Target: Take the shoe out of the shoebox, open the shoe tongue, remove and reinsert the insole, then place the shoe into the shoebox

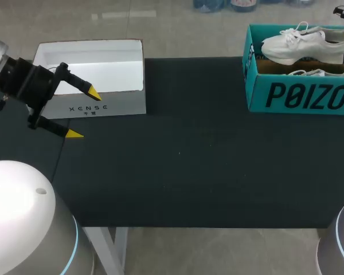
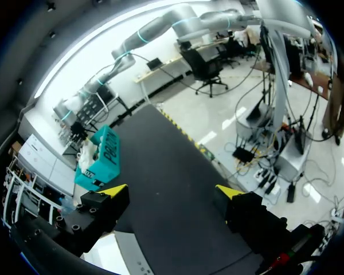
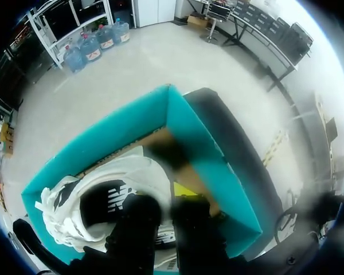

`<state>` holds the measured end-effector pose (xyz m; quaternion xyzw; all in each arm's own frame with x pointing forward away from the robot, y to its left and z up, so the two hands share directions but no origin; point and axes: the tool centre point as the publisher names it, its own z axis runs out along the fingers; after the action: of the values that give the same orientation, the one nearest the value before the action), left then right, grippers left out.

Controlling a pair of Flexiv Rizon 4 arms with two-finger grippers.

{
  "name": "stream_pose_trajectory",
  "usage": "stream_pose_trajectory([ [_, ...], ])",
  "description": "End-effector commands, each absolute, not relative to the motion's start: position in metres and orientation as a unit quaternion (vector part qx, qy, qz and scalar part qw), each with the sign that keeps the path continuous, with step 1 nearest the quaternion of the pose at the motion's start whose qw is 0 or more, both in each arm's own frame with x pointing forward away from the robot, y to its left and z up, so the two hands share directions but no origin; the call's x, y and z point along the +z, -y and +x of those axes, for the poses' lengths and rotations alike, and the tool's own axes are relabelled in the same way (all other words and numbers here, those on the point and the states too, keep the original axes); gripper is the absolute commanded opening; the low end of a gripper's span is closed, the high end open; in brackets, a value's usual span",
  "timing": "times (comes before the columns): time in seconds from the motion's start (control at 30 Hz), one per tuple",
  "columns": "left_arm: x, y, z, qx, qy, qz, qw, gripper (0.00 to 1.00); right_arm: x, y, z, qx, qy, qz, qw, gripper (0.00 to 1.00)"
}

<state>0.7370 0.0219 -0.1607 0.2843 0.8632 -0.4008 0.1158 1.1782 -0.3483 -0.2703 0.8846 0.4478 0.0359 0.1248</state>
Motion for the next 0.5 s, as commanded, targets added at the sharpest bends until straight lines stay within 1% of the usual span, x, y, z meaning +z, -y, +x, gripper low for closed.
stream_pose_trajectory([
  [0.03,-0.16,-0.022,0.737,-0.4,-0.864,0.285,0.115,1.0,-0.274,0.357,1.189,0.033,-0.447,0.886,0.116,0.0],
  [0.5,-0.16,-0.022,0.737,-0.4,-0.864,0.285,0.115,1.0,-0.295,0.362,1.198,0.034,-0.445,0.887,0.119,0.0],
])
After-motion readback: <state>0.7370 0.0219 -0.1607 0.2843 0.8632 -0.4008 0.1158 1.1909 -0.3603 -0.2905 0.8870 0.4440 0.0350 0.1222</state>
